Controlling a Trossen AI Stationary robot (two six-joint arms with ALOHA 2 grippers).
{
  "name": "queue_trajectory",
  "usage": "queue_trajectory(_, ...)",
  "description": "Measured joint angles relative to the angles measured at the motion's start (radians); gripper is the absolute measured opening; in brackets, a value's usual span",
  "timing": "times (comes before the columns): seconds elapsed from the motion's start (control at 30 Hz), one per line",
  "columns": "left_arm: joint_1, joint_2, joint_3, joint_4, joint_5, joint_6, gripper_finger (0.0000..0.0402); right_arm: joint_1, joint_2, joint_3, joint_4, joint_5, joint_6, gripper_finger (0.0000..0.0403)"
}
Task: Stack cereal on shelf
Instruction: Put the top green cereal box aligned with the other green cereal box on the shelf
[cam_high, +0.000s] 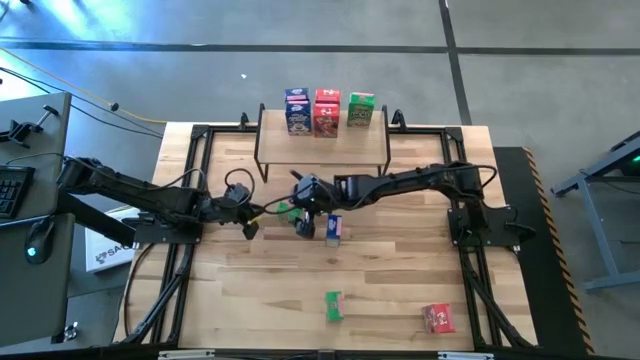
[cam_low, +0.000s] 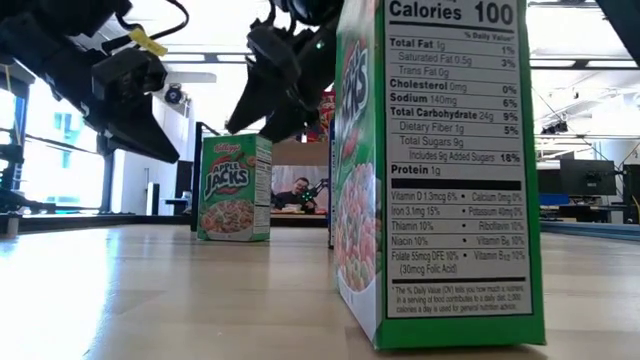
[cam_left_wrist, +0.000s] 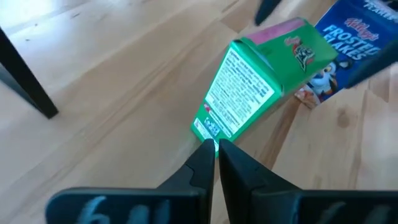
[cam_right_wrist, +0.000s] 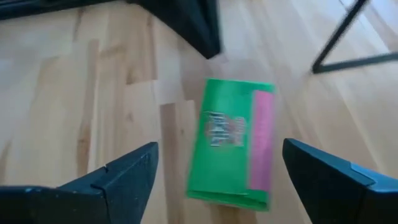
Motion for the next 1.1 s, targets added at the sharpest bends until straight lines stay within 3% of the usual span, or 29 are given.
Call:
queue_trajectory(0.2, 0.000, -0.006, -0.003, 0.005, -0.028, 0.010, 0.0014, -0.001, 0.021, 0.001, 0.027, 0.001, -0.001, 0.0318)
queue_trajectory(0.7, 0.005, -0.005, -0.003, 0.031, -0.058, 0.022, 0.0014, -0.021, 0.043, 0.000, 0.046, -0.037, -0.008, 0.0173)
queue_trajectory(1.1, 0.005, -0.005, -0.003, 0.033, -0.069, 0.047, 0.0014, -0.029, -0.093, 0.000, -0.040, -0.068, -0.068, 0.0160)
